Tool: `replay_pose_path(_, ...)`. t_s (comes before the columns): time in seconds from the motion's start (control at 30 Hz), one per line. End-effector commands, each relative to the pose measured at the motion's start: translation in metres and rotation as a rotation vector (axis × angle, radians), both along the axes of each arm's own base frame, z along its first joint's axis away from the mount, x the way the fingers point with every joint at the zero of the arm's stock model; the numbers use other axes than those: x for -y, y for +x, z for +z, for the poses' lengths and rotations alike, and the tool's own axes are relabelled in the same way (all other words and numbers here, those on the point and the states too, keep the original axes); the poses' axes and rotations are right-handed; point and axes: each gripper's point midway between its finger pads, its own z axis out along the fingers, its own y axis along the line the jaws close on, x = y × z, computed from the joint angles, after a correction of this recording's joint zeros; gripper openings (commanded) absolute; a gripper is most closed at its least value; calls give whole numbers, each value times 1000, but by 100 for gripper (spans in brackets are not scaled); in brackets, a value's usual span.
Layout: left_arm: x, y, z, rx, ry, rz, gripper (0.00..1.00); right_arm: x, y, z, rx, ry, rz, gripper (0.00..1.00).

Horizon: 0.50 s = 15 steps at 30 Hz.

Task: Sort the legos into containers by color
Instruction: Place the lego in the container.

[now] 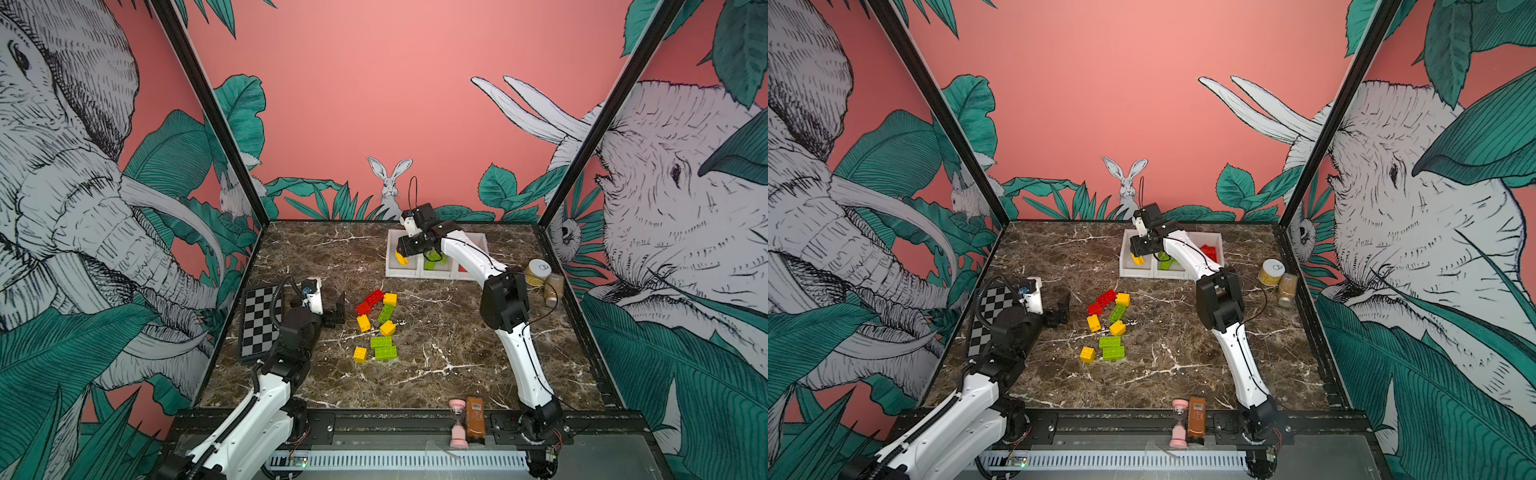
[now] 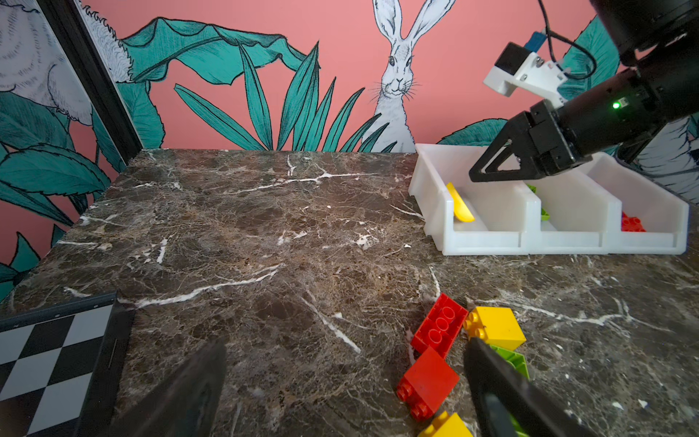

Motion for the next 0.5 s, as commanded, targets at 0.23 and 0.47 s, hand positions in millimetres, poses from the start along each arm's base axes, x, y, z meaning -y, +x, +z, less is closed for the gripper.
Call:
replay_pose_path(0.23, 1, 1, 22, 59, -18, -1, 99, -7, -78, 49, 56, -73, 107, 64)
replay_pose_path(0.47, -2, 1, 21, 60, -15, 15, 99, -16, -181, 36, 34, -97, 168, 65)
